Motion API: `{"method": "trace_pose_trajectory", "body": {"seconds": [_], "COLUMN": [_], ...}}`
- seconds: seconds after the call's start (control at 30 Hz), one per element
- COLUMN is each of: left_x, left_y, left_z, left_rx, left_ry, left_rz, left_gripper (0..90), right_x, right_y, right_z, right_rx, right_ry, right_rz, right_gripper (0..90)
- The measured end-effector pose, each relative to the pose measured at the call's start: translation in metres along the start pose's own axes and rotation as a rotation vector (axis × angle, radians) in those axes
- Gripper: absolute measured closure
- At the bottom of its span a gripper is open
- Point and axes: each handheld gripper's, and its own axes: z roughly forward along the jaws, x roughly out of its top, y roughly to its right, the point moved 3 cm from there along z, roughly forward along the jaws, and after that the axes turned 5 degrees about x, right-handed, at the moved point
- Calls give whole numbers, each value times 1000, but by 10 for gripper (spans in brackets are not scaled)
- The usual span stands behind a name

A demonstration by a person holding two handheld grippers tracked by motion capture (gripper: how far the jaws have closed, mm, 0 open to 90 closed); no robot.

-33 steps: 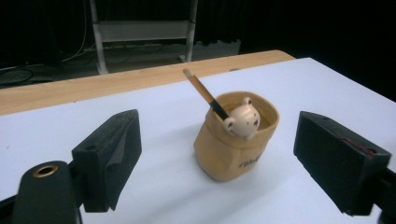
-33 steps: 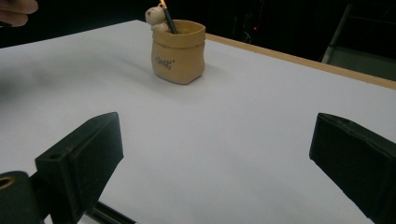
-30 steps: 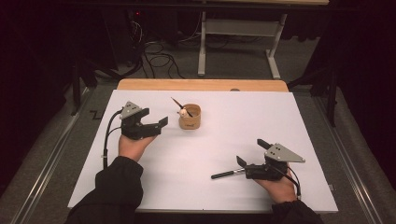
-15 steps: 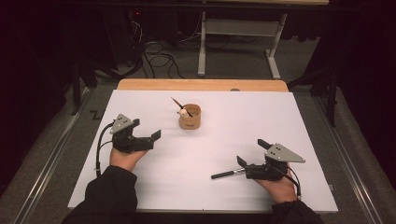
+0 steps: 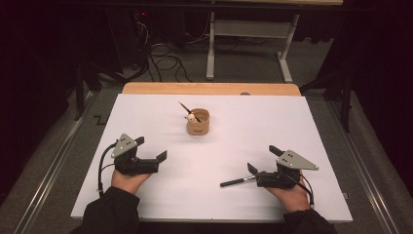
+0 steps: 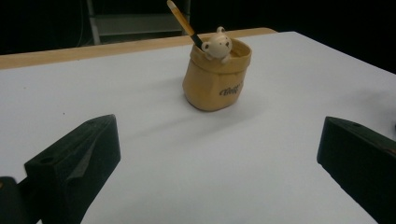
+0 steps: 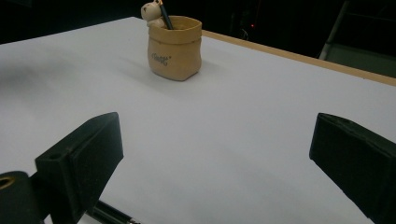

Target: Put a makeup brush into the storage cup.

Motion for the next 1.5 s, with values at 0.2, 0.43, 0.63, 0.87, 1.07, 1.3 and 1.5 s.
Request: {"method": "trace_pose_trajectory", "body": {"seconds": [0.2,0.43,0.63,0.87,1.07,1.3,1.5], "left_x": [-10,-10,-11,-13,-10,-10,-12], "left_y": [6,3,5,6,5,4,5], "left_z": [-4,-3,-1,0,-3,1,2], "left_rx": [-28,-36,-42,-53,-50,-54,-66], "left_ry": [-5,-5,-4,-5,15,-1,-16], "left_rz": [2,22,42,63,63,67,75], "left_gripper": [3,3,7,7,5,8,12], "right_x": [-1,-3,-3,0,2,-2,-5], "right_y": [1,5,7,14,17,26,37], "right_z": [-1,0,-2,-11,-17,-21,-22], "right_rx": [-5,-20,-38,-81,-109,-140,-191], "right_ry": [-5,-15,-10,20,33,1,-54], "right_rz": [-4,7,25,51,40,63,99], "right_gripper": [35,35,34,15,9,10,10]}}
